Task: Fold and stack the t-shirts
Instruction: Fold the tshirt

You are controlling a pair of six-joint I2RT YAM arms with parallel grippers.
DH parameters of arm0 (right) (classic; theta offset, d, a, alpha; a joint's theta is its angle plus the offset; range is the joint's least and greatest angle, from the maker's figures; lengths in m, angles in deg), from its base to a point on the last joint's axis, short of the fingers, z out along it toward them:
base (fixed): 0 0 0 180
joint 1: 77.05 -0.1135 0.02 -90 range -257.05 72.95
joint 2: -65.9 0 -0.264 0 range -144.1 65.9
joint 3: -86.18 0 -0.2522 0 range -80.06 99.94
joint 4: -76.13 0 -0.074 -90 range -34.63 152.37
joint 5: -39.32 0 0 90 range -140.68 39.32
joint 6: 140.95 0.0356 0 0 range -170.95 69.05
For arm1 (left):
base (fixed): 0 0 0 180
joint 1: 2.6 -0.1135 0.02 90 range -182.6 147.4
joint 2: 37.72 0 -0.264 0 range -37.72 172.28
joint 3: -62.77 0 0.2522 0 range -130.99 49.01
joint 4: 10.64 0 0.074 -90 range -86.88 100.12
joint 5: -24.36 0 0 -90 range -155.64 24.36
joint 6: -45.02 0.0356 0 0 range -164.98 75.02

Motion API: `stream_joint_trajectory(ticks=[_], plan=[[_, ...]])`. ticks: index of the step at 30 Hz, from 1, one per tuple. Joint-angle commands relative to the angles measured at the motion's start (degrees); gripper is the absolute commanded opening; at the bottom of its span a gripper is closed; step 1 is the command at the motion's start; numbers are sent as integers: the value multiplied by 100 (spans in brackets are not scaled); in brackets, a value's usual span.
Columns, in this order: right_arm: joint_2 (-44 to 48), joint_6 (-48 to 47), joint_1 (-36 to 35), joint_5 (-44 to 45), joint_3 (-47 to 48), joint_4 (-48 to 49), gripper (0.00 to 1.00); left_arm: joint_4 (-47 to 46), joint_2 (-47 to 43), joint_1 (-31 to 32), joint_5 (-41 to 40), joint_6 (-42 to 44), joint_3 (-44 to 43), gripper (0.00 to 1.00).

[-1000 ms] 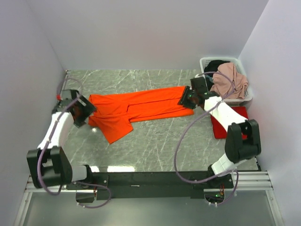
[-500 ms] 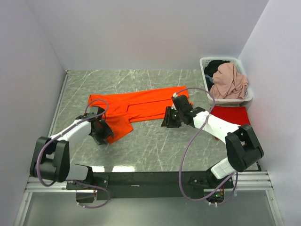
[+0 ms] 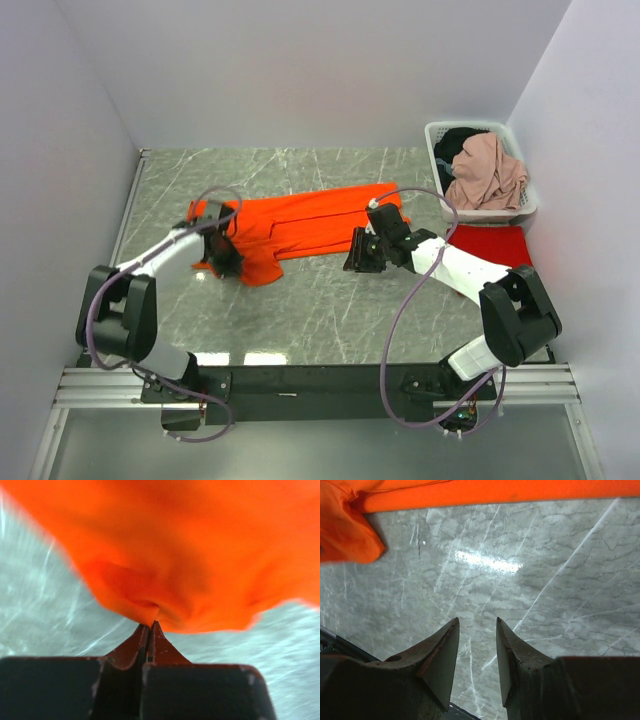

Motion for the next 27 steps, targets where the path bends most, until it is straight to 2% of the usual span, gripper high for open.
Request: stream_joint_trajectory(ticks=[1,6,12,16,27], plan=[[211,-85,-28,128,112,54,43,6,335,-24,-408,300,-1399,1],[325,-234,-28,313,138,-148,43,121,1380,-261,-460,556,-2938,1],[439,-383,-28,366,59,-245,43,156,2453,-499,-233,793,-4135,1],[483,-427,-37,383,33,-263,43,-2,2735,-709,4,618,-4314,2],[343,-498,16,743,138,-202,43,-687,2744,-1079,462,47,-3883,4]])
